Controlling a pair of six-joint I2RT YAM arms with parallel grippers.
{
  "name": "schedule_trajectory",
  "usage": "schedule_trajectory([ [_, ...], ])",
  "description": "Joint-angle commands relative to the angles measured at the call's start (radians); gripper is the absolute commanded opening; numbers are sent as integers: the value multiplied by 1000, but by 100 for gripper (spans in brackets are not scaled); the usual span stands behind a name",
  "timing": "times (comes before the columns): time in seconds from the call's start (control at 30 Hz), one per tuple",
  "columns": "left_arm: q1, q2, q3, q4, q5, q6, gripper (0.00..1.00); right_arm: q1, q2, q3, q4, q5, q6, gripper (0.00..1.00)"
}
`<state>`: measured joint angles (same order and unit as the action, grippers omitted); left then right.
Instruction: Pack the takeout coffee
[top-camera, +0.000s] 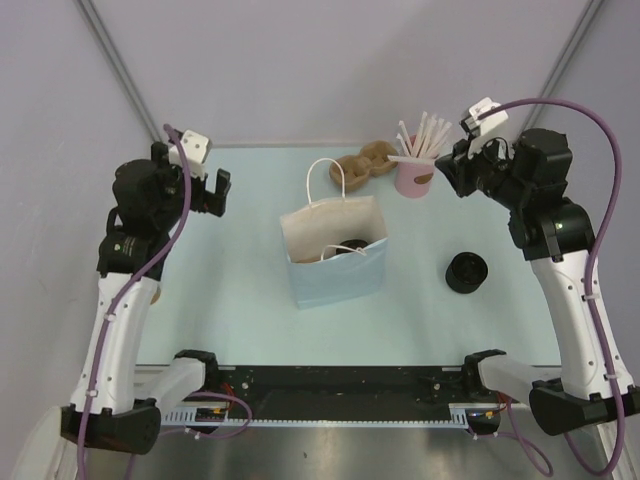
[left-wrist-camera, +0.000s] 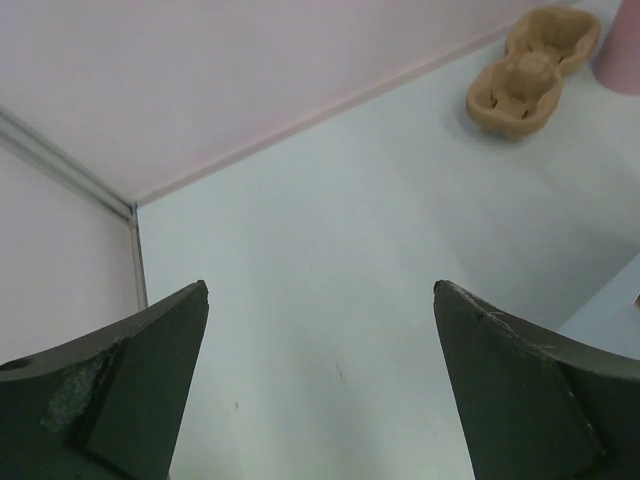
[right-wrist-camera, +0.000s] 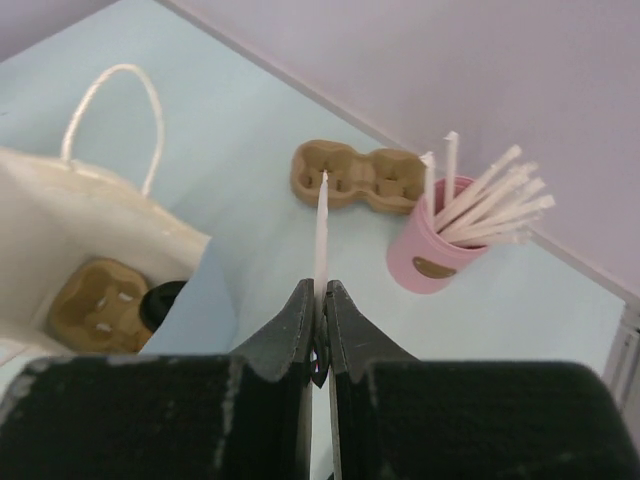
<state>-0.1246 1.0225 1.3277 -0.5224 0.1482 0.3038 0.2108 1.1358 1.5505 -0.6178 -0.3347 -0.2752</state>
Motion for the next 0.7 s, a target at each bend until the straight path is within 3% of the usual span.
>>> schedule_trajectory([
  [0.0,81,-64,-122,-7,125,-20,100,-7,-33,37,-83,-223,-22,0],
  [0.13,121,-108,-260,13,171,-29,100,-2,-47,133,-196,-396,-54,0],
  [0.3,166,-170,-335,56,208,-49,99,1,-50,247,-354,-498,-123,0],
  [0.53,178,-200,-374,68,228,-60,99,38,-31,292,-454,-526,-160,0],
  [0.67,189,-199,-392,81,252,-66,99,152,5,264,-461,-454,-147,0],
])
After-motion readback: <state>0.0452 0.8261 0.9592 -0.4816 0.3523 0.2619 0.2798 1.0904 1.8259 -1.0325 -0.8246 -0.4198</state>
